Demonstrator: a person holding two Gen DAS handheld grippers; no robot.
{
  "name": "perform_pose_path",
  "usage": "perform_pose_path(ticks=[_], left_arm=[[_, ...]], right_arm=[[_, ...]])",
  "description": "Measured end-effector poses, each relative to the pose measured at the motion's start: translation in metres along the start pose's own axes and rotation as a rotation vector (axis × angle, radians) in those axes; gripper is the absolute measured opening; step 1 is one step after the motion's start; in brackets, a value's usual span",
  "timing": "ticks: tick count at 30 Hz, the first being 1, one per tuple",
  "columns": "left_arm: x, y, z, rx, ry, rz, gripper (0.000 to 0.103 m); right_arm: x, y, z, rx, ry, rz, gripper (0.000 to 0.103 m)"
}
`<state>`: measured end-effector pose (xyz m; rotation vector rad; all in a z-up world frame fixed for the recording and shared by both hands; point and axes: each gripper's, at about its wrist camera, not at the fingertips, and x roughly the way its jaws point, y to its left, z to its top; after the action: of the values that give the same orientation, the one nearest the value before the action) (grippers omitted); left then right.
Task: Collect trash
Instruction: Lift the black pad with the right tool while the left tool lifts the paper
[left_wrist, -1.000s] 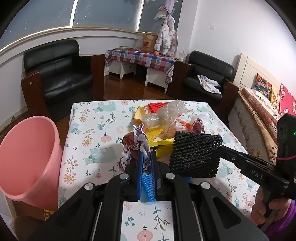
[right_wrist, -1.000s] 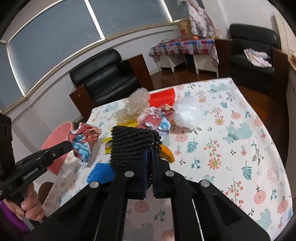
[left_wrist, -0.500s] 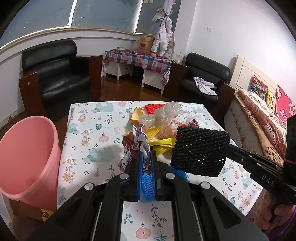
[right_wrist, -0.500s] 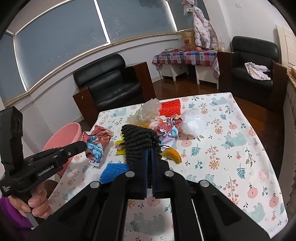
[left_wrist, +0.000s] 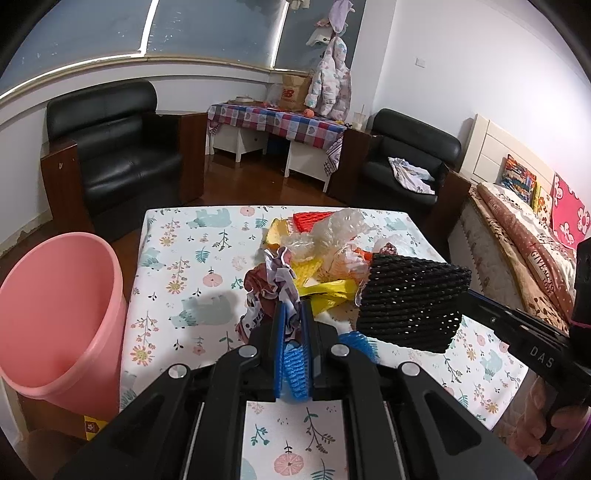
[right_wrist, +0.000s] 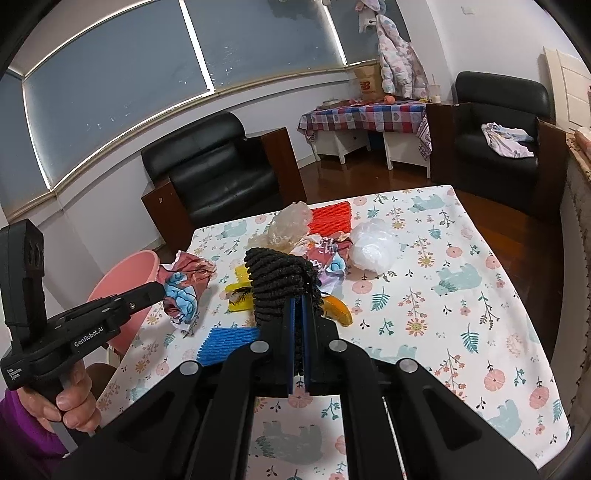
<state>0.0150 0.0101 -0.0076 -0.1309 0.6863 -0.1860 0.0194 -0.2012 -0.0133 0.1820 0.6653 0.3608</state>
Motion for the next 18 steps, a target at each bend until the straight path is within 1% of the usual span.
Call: perform_pose_path(ticks=[11,18], left_arm=[[-0.004,0.001,0.002,0.001,-0.005,0.003,0.008],[-0.004,0.001,0.002,0.001,-0.005,0.004,0.008]], right_arm=[[-0.006,-0.009,0.001,0.024,-0.016,-0.012,0.004],[-0.009,-0.020,-0.003,0.047,-0.007,-0.030,0.004]])
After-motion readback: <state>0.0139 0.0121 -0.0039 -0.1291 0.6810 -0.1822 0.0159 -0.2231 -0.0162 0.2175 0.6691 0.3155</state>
